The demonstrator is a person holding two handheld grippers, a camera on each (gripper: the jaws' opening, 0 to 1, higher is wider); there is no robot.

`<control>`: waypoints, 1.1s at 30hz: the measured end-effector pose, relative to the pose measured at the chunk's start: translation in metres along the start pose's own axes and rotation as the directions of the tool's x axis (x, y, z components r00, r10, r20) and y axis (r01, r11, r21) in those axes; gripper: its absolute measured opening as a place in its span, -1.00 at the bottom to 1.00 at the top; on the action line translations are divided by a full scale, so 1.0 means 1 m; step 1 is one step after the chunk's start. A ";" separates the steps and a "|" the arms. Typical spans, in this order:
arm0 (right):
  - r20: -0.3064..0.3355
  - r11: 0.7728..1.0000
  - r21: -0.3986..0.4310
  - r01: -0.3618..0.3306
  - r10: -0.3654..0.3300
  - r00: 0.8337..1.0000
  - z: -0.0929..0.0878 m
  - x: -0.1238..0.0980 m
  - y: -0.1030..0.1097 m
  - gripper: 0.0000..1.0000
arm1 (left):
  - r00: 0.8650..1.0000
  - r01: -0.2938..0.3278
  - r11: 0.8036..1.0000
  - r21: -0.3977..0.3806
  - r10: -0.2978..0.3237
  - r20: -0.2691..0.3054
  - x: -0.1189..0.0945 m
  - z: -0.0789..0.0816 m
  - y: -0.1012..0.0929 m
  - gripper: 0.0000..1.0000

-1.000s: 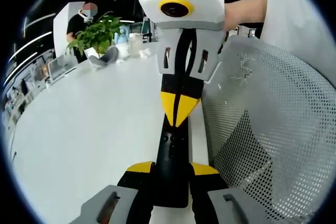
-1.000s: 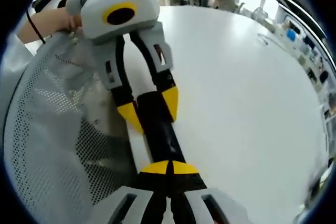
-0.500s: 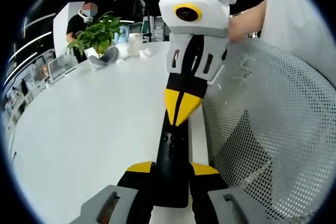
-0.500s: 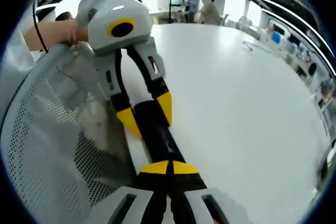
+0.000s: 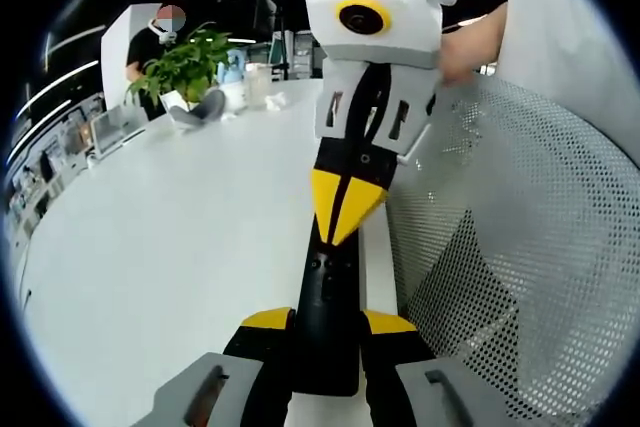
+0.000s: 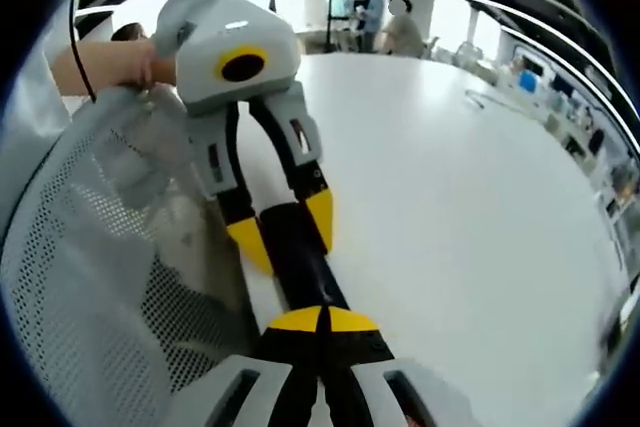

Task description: Press the specified remote control buttons in sequence, fully releasing each button before pressing the next.

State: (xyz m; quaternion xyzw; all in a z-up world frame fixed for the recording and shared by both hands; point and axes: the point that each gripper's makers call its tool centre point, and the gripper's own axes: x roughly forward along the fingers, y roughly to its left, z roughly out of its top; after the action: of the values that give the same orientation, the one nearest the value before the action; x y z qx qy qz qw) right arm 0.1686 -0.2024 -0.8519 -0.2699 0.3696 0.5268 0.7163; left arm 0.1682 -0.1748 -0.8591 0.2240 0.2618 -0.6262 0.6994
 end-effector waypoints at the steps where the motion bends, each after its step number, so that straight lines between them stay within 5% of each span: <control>1: 0.005 1.000 -0.009 0.002 -0.002 1.000 0.001 -0.001 -0.001 -1.00 | 1.000 0.000 1.000 0.000 0.000 0.000 0.000 0.000 0.000 -0.49; 21: -0.101 0.993 -0.119 -0.015 0.003 0.995 0.000 0.001 0.000 -1.00 | 1.000 0.001 1.000 0.002 -0.001 -0.001 0.000 0.000 0.000 -0.49; 33: -0.073 0.993 -0.111 0.033 -0.041 0.996 -0.001 0.000 0.000 -1.00 | 1.000 0.001 1.000 0.001 -0.001 -0.001 0.000 0.000 0.000 -0.49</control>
State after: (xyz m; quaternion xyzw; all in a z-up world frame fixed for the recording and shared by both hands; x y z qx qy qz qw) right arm 0.1683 -0.2029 -0.8528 -0.3353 0.3615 0.5224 0.6957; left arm 0.1680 -0.1750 -0.8587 0.2245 0.2621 -0.6264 0.6990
